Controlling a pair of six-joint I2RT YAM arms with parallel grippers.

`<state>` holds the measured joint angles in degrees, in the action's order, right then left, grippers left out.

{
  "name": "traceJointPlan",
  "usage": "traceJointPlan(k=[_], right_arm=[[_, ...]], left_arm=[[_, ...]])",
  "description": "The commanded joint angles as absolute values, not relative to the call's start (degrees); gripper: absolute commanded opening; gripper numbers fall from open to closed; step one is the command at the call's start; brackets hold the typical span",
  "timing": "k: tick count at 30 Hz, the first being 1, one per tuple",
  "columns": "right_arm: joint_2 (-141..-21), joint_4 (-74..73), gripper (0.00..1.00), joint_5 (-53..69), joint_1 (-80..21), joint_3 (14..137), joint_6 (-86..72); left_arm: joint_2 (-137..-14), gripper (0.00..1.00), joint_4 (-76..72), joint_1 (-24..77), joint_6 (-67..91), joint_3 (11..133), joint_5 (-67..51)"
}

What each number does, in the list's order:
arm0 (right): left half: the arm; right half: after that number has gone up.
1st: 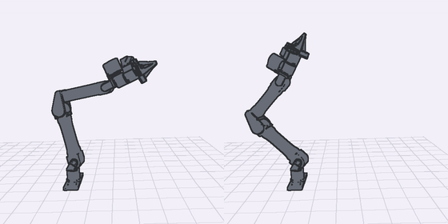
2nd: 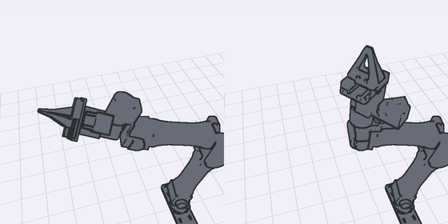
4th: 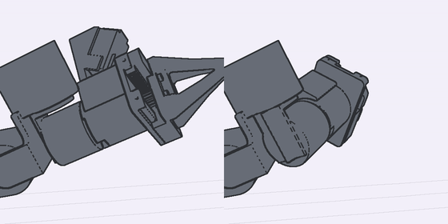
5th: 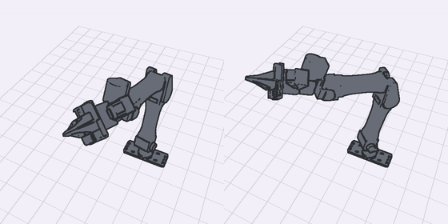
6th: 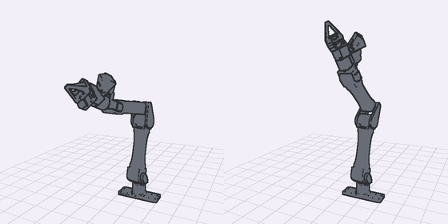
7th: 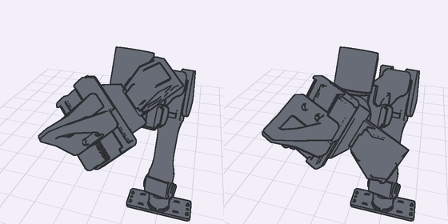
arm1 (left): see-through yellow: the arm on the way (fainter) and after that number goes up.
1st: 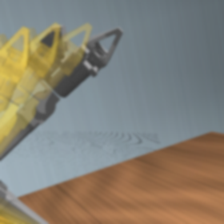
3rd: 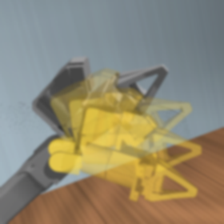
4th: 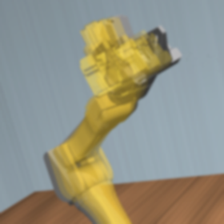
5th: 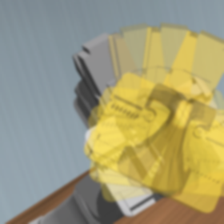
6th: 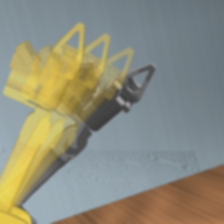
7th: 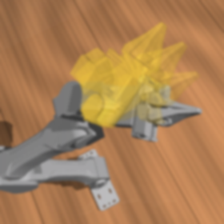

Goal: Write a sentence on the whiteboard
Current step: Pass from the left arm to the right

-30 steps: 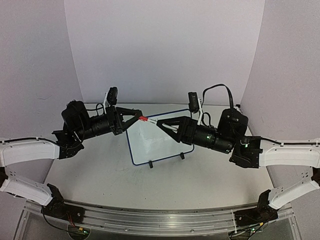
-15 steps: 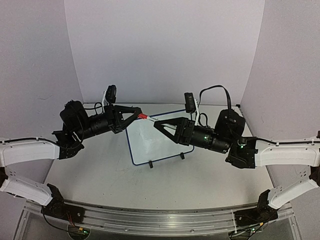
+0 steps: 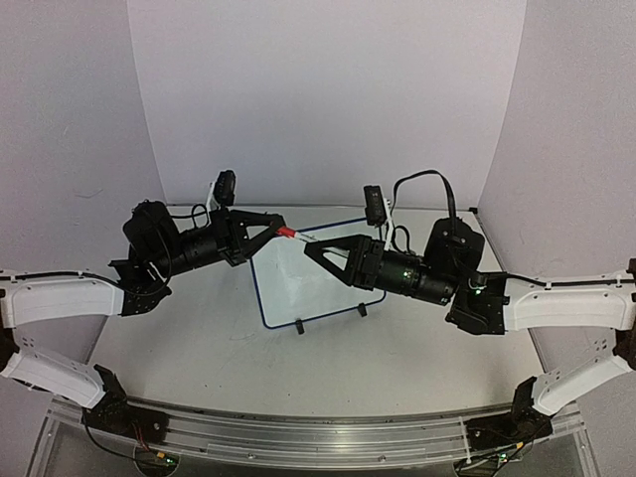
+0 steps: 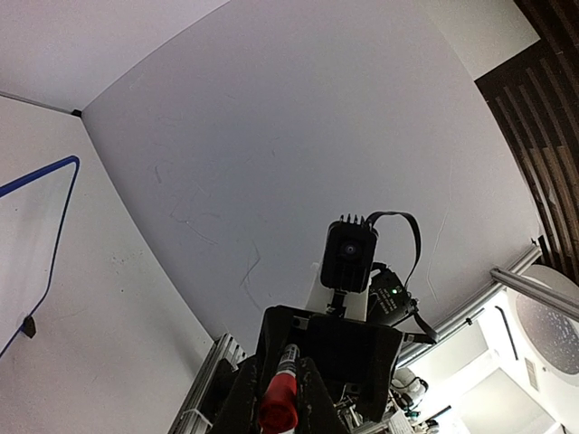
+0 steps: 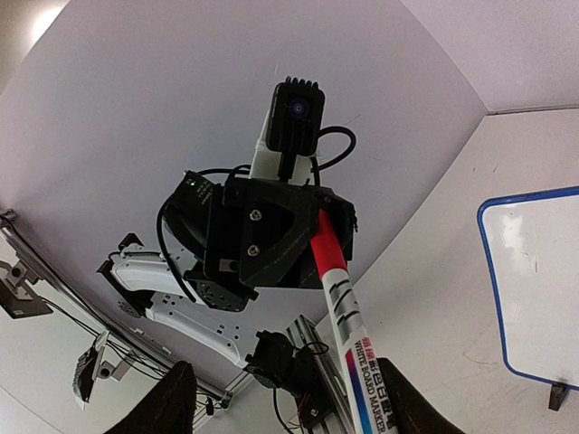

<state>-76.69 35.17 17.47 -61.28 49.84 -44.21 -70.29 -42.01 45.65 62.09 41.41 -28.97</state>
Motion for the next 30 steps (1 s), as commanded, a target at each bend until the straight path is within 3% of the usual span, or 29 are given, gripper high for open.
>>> traceJointPlan(k=[1,16,30], right_arm=[[-77.23,38.59,0.58,18.37,-61.36,52.47,-43.91],[-77.83,38.76,0.47,16.93,-61.38,52.56,-43.55],[-77.58,38.82,0.24,15.24,-61.36,51.78,-43.47]], left_arm=[[-71.03,0.00,-44.43,45.79,63.01,42.13,-31.12],[-71.96,0.00,-44.05,45.88,63.32,42.80,-33.84],[-72.60,0.00,-43.09,46.35,62.67,43.65,-35.58]])
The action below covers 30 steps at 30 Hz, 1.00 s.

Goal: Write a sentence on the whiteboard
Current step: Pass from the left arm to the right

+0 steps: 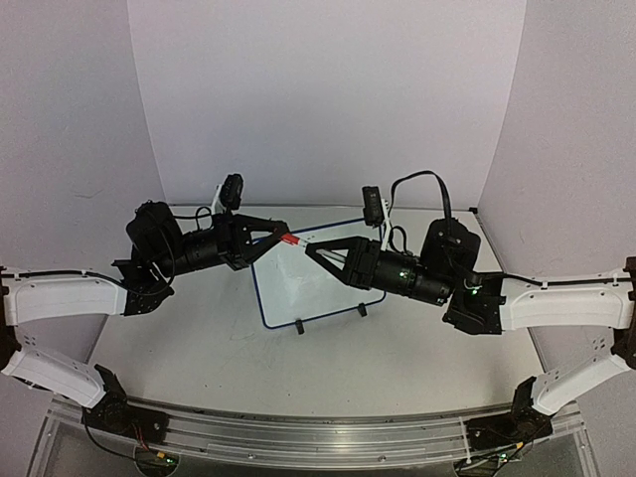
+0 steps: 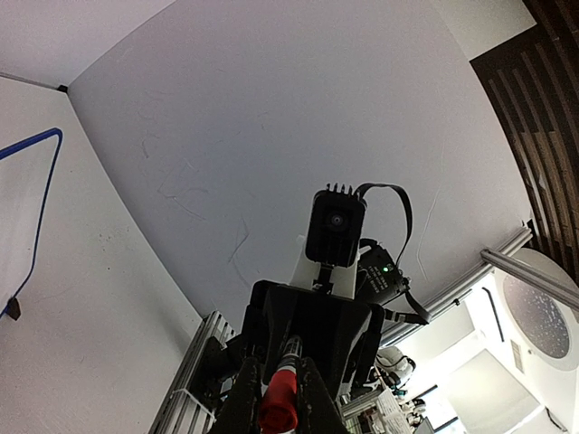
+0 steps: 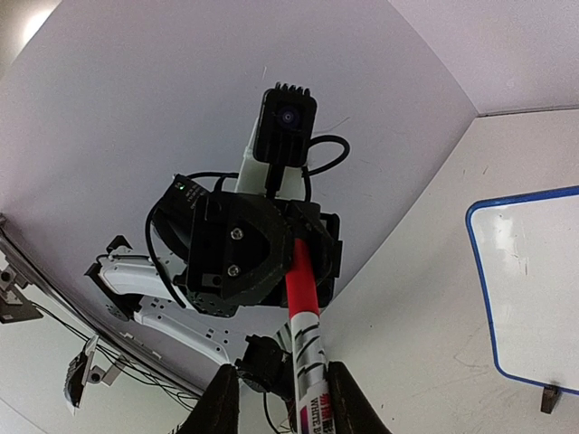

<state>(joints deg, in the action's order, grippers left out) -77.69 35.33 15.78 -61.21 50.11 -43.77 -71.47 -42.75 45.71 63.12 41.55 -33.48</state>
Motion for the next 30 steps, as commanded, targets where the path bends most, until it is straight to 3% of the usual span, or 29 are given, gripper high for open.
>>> traceJointPlan(k=[1,22,30], right_arm=[[-77.50,38.86,0.23,15.10,-61.37,51.71,-43.43],[-77.61,39.38,0.16,13.74,-61.33,51.48,-43.64],[-77.02,39.82,0.04,12.61,-61.35,50.56,-43.82]], left_arm=[[-72.64,0.00,-43.07,46.40,62.64,43.65,-35.63],[-71.32,0.00,-42.31,46.93,62.32,42.91,-35.13],[-70.95,0.00,-42.10,47.15,62.13,41.98,-34.97]])
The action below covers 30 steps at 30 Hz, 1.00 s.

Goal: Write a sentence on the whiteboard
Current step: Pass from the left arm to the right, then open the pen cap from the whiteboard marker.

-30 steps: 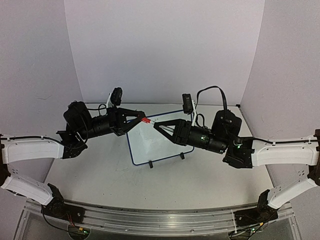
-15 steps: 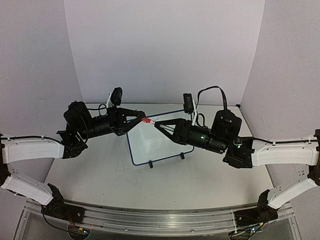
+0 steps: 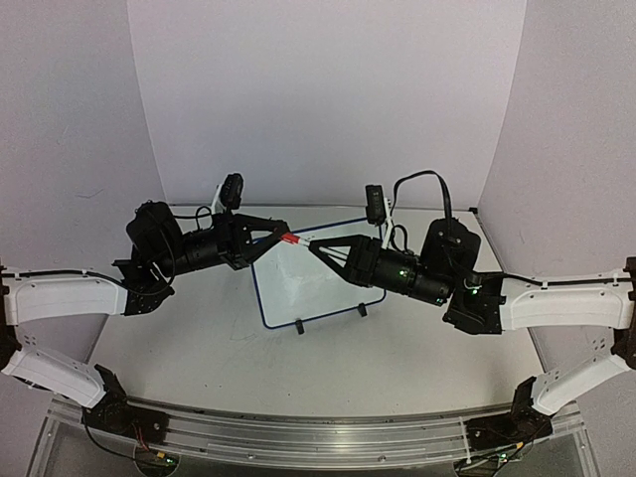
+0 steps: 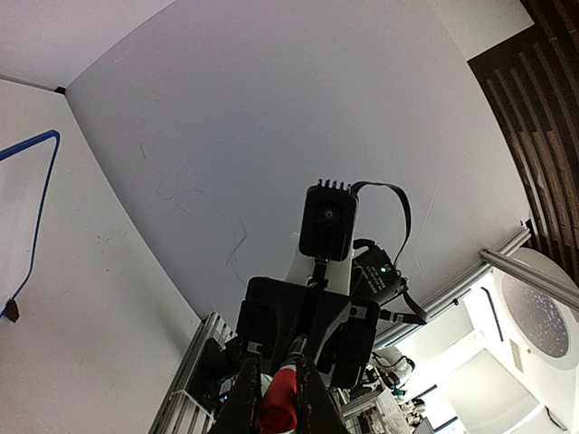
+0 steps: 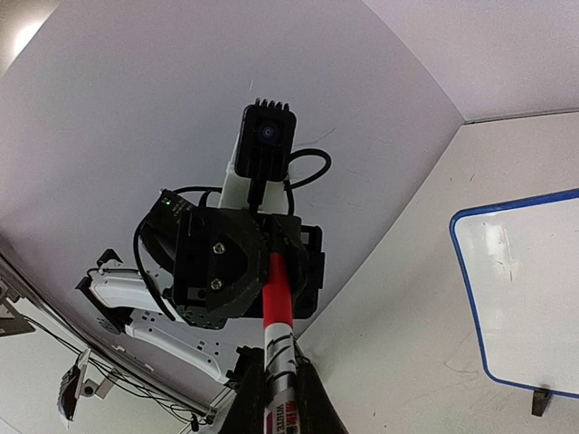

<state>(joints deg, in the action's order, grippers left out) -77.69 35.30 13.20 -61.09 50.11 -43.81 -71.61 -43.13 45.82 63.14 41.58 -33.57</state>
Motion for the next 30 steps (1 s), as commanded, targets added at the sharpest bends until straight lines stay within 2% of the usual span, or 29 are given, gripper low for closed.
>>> traceJointPlan(k=[1,5,11,15,21,30], right_arm=[[-77.07,39.83,0.01,12.48,-61.38,50.50,-43.89],[-77.46,39.83,0.00,12.39,-61.33,50.45,-44.24],[-77.78,39.75,0.00,12.96,-61.35,50.79,-44.22],[-77.87,39.75,0.00,13.05,-61.37,50.66,-44.21],[-78.29,39.16,0.00,13.37,-61.35,50.80,-44.29],[-79.32,37.21,0.00,14.13,-61.37,51.85,-44.21]], left_arm=[[-70.81,0.01,-41.89,47.16,62.05,41.87,-34.86],[-70.54,0.22,-41.41,47.16,61.72,41.81,-34.61],[-70.79,0.38,-41.21,47.20,61.70,42.27,-34.89],[-70.84,0.39,-41.26,47.19,61.65,42.29,-34.52],[-70.82,0.32,-41.59,47.20,61.65,42.65,-33.72],[-71.21,0.32,-42.24,47.20,61.82,42.88,-33.33]])
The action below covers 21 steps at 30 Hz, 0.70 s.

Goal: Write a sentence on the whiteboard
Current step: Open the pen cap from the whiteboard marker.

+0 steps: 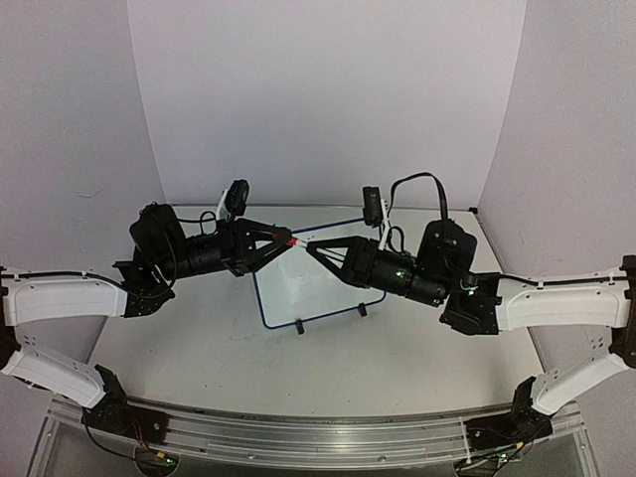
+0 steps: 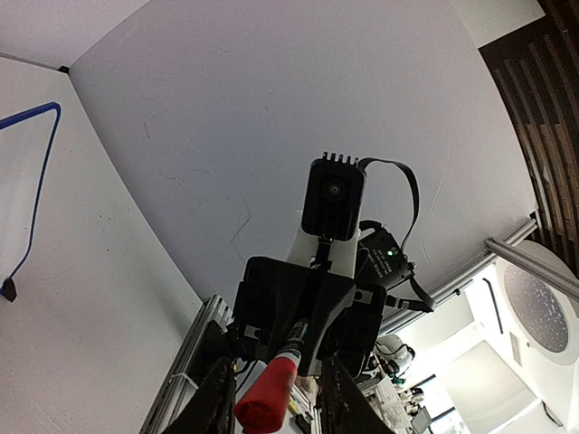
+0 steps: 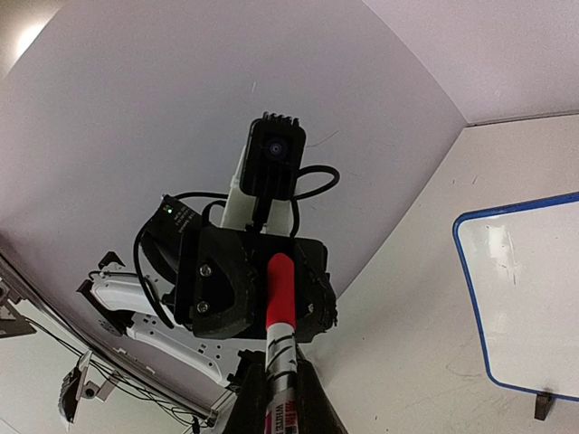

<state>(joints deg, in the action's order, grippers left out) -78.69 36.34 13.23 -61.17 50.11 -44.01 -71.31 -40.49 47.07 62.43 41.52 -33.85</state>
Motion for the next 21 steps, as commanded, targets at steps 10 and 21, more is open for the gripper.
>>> traceJointPlan(k=[10,21], right_arm=[[-78.42,36.47,0.00,12.58,-61.36,51.29,-44.28],[-72.83,38.98,0.00,10.43,-61.00,46.50,-45.04]], left_arm=[[-70.99,0.00,-42.33,47.21,62.00,42.37,-33.14],[-65.58,0.00,-45.68,46.75,62.92,37.53,-24.36]])
